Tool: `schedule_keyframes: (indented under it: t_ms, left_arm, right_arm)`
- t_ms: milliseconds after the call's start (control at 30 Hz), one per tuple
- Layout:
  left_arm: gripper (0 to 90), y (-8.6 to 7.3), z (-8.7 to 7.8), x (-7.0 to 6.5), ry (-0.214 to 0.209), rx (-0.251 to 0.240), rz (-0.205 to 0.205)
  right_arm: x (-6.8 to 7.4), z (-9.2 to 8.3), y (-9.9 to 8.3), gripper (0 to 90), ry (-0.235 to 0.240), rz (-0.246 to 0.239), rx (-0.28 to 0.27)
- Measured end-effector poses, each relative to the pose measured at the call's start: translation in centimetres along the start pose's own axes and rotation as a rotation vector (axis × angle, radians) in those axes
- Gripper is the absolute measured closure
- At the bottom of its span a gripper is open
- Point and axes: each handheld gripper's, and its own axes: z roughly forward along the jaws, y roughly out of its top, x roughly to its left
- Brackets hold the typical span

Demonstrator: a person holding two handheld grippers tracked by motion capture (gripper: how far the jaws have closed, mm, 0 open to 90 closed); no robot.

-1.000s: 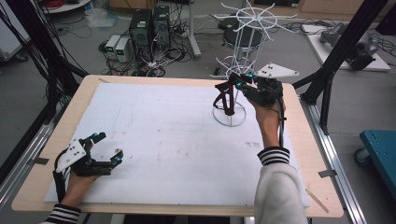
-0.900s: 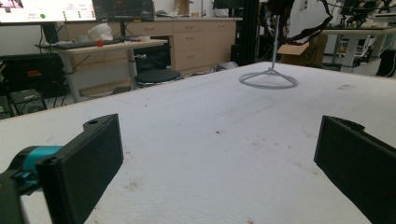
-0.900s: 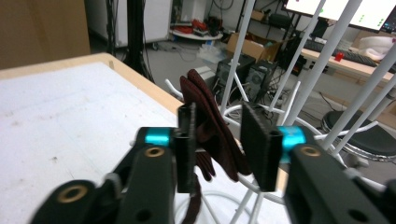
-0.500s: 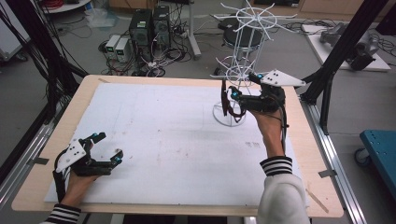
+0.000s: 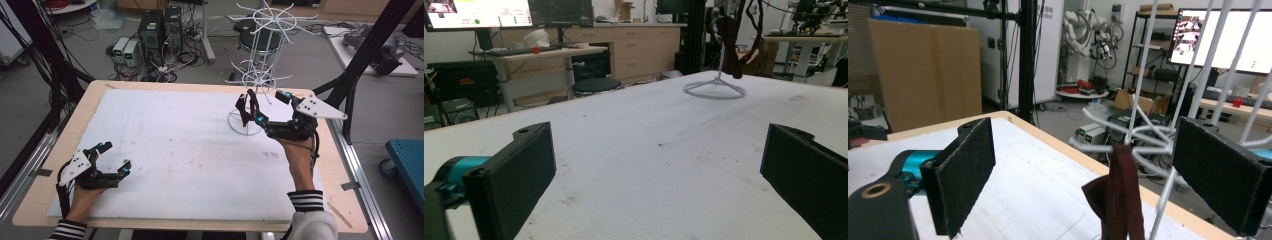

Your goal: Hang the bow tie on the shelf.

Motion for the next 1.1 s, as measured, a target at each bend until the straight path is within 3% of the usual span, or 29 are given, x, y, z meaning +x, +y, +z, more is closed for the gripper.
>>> schedule_keyframes:
  t_ms: [200,267,433,633,767,867,1100]
  left_arm:
    - [1.7,-0.1,-0.2,0.0,0.006,-0.017,-0.002]
    - [1.7,-0.1,-0.2,0.0,0.011,-0.022,-0.006]
    - [1.7,-0.1,-0.2,0.0,0.015,-0.019,0.003]
    - [1.7,-0.1,-0.3,-0.1,0.021,-0.032,0.005]
    - [1.7,-0.2,-0.5,-0.1,0.026,-0.046,0.003]
    - [1.7,-0.2,-0.5,-0.1,0.031,-0.052,-0.004]
    - [1.7,-0.2,-0.6,-0.2,0.028,-0.053,0.009]
  right_arm:
    - [1.1,-2.2,-3.3,9.2,-0.014,0.003,-0.017]
    - [1.7,-2.8,-4.3,1.3,-0.029,0.009,-0.029]
    - [2.8,-4.2,-6.8,1.3,-0.061,0.017,-0.032]
    - [3.2,-5.2,-9.6,1.2,-0.057,0.064,-0.029]
    - [3.4,-5.4,-10.8,1.2,-0.068,0.062,-0.014]
    - [3.8,-5.5,-12.2,1.3,-0.06,0.087,0.005]
    - [4.0,-5.7,-14.6,1.3,-0.091,0.106,0.015]
